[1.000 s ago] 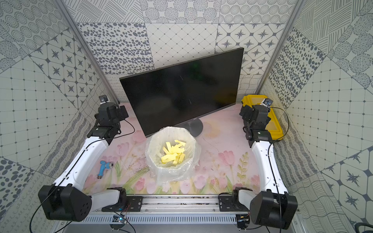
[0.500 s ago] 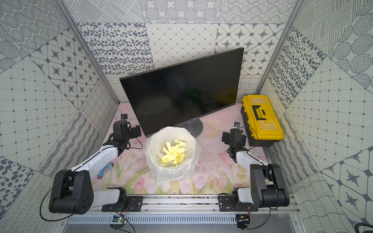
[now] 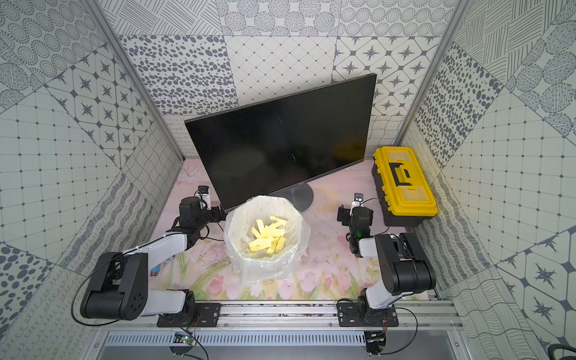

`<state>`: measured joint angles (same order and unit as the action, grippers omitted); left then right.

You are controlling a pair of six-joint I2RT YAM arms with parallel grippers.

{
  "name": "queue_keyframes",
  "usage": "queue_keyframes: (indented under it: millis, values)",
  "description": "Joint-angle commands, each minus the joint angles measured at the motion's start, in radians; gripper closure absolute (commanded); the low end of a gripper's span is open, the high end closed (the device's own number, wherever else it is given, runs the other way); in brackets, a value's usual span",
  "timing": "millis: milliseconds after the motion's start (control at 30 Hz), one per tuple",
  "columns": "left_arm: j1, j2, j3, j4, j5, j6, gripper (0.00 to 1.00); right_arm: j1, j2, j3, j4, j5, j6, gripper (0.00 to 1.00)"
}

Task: Remove the sticky note from the monitor
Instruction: Reset both arms

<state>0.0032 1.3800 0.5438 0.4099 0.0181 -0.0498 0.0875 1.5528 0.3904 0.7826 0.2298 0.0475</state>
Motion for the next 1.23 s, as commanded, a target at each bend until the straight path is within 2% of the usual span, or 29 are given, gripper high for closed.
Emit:
queue_keyframes:
  millis: [0, 33, 67, 167, 200, 233, 300, 367, 433, 533, 967, 1067, 1200]
  values:
    - [0.009, -0.009, -0.075, 0.166, 0.102, 0.013, 0.01, -0.012, -0.004, 0.002, 0.086, -0.023, -0.004, 0.02]
    - [0.009, 0.018, -0.099, 0.213, 0.105, 0.025, 0.01, -0.012, -0.005, 0.002, 0.086, -0.024, -0.002, 0.02]
    - [0.010, 0.051, -0.077, 0.175, 0.084, 0.014, 0.01, -0.012, -0.003, 0.001, 0.086, -0.024, -0.004, 0.02]
    - [0.010, 0.134, -0.036, 0.217, 0.145, 0.008, 0.04, -0.012, -0.005, 0.002, 0.086, -0.024, -0.002, 0.02]
    - [0.005, 0.163, -0.050, 0.275, 0.136, 0.015, 0.02, -0.012, -0.005, 0.002, 0.086, -0.025, -0.002, 0.02]
    - [0.007, 0.157, -0.056, 0.261, 0.122, 0.004, 0.01, -0.013, -0.005, 0.002, 0.085, -0.024, -0.002, 0.02]
    - [0.007, 0.161, -0.100, 0.366, 0.130, 0.005, 0.01, -0.014, -0.004, 0.002, 0.086, -0.024, -0.003, 0.02]
    - [-0.009, 0.202, -0.207, 0.616, 0.116, 0.027, 0.03, -0.013, -0.004, 0.002, 0.086, -0.025, -0.003, 0.02]
    - [-0.014, 0.177, -0.163, 0.448, 0.111, 0.024, 0.01, -0.013, -0.005, 0.002, 0.086, -0.025, -0.003, 0.02]
    - [-0.004, 0.187, -0.128, 0.414, 0.059, -0.007, 0.01, -0.012, -0.004, 0.002, 0.085, -0.024, -0.004, 0.02]
    - [-0.008, 0.191, -0.128, 0.421, 0.045, -0.006, 0.01, -0.014, -0.002, 0.007, 0.080, -0.027, -0.001, 0.02]
    - [-0.009, 0.190, -0.127, 0.422, 0.046, -0.007, 0.01, -0.036, -0.006, 0.007, 0.072, -0.077, 0.007, 0.02]
    - [-0.009, 0.190, -0.129, 0.423, 0.046, -0.008, 0.01, -0.036, -0.006, 0.003, 0.078, -0.075, 0.005, 0.02]
